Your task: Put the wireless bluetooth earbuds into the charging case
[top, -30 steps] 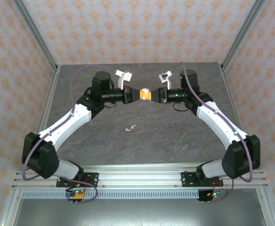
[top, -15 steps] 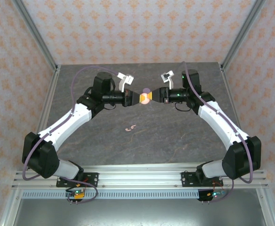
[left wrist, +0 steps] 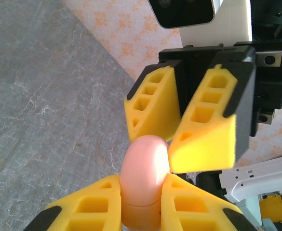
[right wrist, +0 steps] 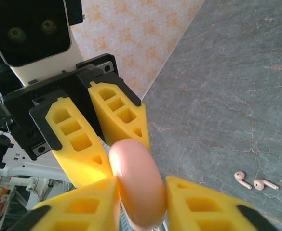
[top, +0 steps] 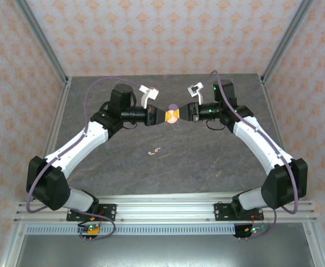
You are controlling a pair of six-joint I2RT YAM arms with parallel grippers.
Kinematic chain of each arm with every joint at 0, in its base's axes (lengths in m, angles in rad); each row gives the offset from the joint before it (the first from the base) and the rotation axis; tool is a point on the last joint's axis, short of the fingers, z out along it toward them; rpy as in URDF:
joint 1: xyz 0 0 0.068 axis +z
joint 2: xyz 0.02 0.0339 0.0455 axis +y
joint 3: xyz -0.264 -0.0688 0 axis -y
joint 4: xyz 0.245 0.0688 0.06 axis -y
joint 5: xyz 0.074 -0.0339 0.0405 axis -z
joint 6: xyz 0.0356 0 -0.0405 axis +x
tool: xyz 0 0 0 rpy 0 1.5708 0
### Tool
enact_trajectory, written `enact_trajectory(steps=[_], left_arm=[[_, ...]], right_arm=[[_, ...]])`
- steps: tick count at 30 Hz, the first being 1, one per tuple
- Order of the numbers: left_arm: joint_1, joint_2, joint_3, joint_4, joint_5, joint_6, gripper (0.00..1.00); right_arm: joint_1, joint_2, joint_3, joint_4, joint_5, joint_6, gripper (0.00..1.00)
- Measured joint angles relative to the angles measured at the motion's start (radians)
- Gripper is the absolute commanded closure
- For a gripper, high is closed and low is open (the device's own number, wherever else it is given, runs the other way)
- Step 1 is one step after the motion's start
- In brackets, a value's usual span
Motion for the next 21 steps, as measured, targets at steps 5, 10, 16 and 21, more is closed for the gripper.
enact_trajectory(steps=[5, 10, 16, 21], left_arm=[[0.004, 0.000, 0.000, -0.012, 0.000, 0.000, 0.82], [0.004, 0.000, 0.001, -0.012, 0.002, 0.000, 0.68], [-0.005, 0.000, 0.001, -0.008, 0.002, 0.000, 0.58], [-0.009, 0.000, 0.001, -0.008, 0.002, -0.001, 0.57]], right_arm=[[-0.001, 0.005, 0.003, -0.011, 0.001, -0.002, 0.84], [-0.001, 0.005, 0.003, -0.010, 0.001, -0.001, 0.84], [0.005, 0.005, 0.003, -0.007, 0.001, 0.006, 0.84], [0.006, 0.005, 0.003, -0.006, 0.001, 0.007, 0.84]])
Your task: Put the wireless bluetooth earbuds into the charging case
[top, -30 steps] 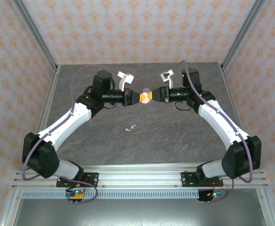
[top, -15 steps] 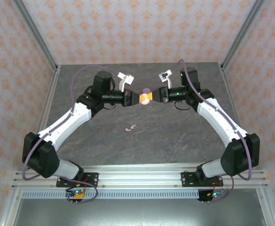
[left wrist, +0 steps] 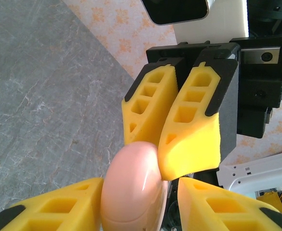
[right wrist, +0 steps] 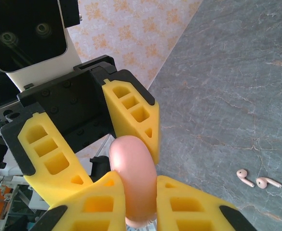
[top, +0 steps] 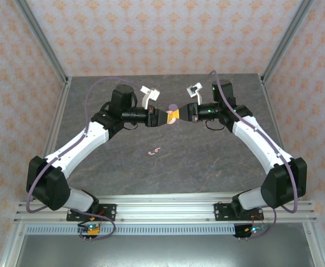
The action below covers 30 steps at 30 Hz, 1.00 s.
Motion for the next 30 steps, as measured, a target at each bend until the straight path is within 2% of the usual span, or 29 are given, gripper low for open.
enact_trajectory(steps=[12, 24, 30], left_arm=[[0.000, 0.000, -0.013, 0.003, -0.006, -0.002, 0.45], [0.000, 0.000, -0.018, 0.006, -0.006, -0.002, 0.48], [-0.002, 0.000, -0.018, 0.007, -0.005, -0.003, 0.53]], right_arm=[[0.000, 0.000, 0.016, -0.003, 0.000, 0.000, 0.83], [0.000, 0.000, 0.019, -0.004, 0.000, 0.000, 0.83], [0.000, 0.000, 0.019, -0.004, 0.000, 0.000, 0.83]])
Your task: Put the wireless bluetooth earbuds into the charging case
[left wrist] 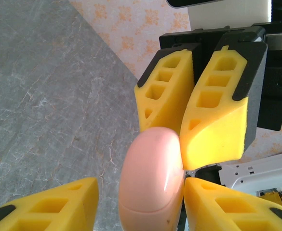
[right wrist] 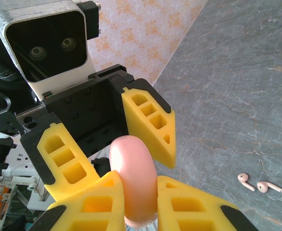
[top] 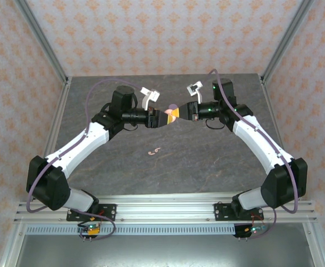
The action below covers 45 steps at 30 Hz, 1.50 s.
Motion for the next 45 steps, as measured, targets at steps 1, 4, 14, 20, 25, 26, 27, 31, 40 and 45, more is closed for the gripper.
enact_trajectory(steps=[1, 4, 14, 20, 25, 26, 27, 31, 40, 45], left_arm=[[-0.002, 0.000, 0.000, 0.000, 0.000, 0.000, 0.54], [-0.011, 0.001, 0.000, 0.000, 0.000, 0.000, 0.57], [-0.017, 0.004, 0.001, 0.005, 0.004, -0.006, 0.79], [-0.018, 0.004, 0.001, -0.001, -0.001, 0.001, 0.84], [-0.018, 0.006, 0.002, -0.016, -0.034, 0.033, 0.86], [-0.018, 0.006, 0.002, -0.016, -0.041, 0.040, 0.86], [-0.018, 0.006, 0.001, -0.015, -0.053, 0.050, 0.86], [-0.017, -0.002, -0.035, 0.031, -0.080, 0.088, 0.87], [-0.062, -0.055, -0.147, 0.127, -0.112, 0.295, 0.91], [-0.063, -0.060, -0.147, 0.142, -0.118, 0.353, 0.91]], right_arm=[[0.000, 0.000, 0.000, 0.000, 0.000, 0.000, 0.83], [0.000, 0.000, 0.000, 0.000, 0.000, 0.000, 0.83], [-0.001, 0.000, 0.000, 0.000, 0.000, -0.005, 0.81], [-0.001, 0.000, 0.002, -0.023, 0.008, -0.025, 0.65], [0.001, 0.000, 0.006, -0.087, 0.078, -0.052, 0.48], [0.001, -0.001, 0.007, -0.098, 0.093, -0.055, 0.47], [0.001, -0.003, 0.010, -0.115, 0.113, -0.060, 0.47], [0.001, -0.019, 0.018, -0.164, 0.167, -0.078, 0.44], [0.011, -0.051, 0.033, -0.242, 0.227, -0.110, 0.43], [0.034, -0.053, 0.037, -0.267, 0.237, -0.128, 0.42]])
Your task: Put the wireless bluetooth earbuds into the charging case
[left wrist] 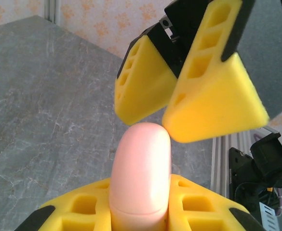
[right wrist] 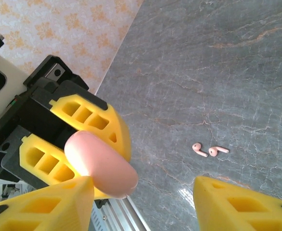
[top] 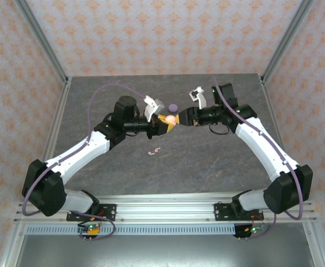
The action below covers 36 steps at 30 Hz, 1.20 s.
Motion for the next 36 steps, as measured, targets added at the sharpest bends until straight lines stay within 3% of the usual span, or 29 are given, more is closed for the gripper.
enact_trajectory(steps=[21, 36], left_arm=[[-0.008, 0.000, -0.001, 0.000, -0.008, 0.047, 0.91], [-0.032, 0.000, -0.003, -0.027, -0.009, 0.076, 0.90]], right_arm=[[0.023, 0.006, 0.036, -0.039, 0.064, -0.016, 0.41], [0.023, 0.008, 0.046, -0.040, 0.182, -0.004, 0.39]])
